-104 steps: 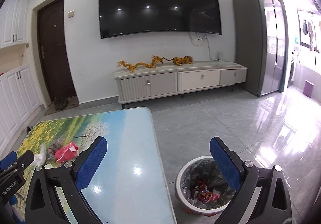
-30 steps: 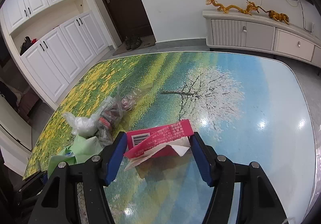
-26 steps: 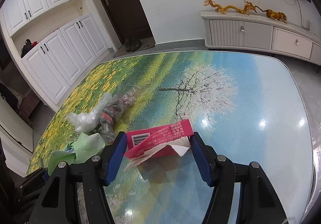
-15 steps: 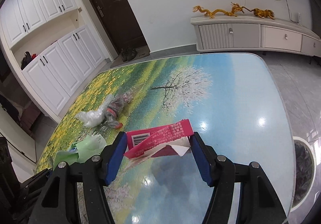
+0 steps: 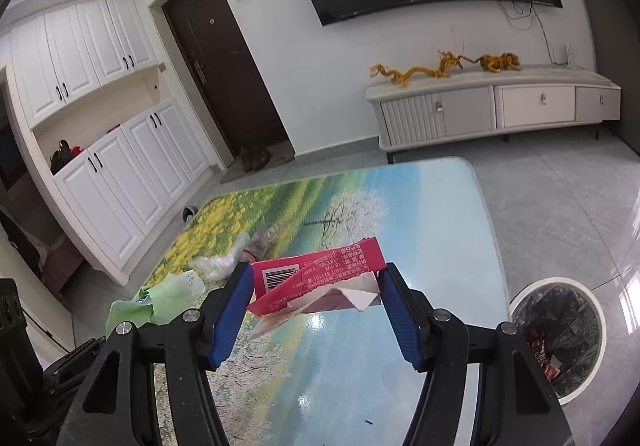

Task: Collect trash
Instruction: 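Carry both items over the trash bin and open both grippers to drop them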

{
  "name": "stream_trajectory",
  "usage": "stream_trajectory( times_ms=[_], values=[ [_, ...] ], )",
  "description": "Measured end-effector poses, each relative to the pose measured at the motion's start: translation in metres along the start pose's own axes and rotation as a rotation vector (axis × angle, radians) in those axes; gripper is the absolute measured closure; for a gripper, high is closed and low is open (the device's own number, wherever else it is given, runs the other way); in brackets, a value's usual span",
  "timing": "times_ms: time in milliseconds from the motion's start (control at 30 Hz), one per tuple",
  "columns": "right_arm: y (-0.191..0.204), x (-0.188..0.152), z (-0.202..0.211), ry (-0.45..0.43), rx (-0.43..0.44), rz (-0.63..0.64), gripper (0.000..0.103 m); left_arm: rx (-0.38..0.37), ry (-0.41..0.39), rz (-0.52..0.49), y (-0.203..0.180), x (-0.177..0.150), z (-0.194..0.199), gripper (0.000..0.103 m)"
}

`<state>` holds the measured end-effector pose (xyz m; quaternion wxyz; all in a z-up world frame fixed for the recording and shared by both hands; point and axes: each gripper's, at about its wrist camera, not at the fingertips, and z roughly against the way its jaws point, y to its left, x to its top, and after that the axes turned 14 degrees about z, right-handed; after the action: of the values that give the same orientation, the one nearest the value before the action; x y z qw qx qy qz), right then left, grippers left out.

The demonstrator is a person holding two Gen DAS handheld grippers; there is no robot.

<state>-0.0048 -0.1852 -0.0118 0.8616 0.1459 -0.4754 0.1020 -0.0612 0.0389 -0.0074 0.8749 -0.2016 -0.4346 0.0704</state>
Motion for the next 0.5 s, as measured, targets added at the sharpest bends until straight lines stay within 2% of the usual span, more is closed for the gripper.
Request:
stream_trajectory(
  times_ms=[267, 400, 500],
  values=[
    [-0.01, 0.01, 0.055, -0.113, -0.044, -0.022, 0.041, -0.056, -0.053, -0.057, -0.038, 0.008, 0.031, 0.078],
    [-0.026, 0.009, 0.081, -0.153, -0.105, -0.04, 0.041, -0.101, -0.055, -0.113, -0.069, 0.009, 0.034, 0.078],
    [-0.045, 0.008, 0.101, -0.177, -0.183, -0.049, 0.041, -0.136, -0.041, -0.154, -0.094, 0.009, 0.028, 0.078]
  ],
)
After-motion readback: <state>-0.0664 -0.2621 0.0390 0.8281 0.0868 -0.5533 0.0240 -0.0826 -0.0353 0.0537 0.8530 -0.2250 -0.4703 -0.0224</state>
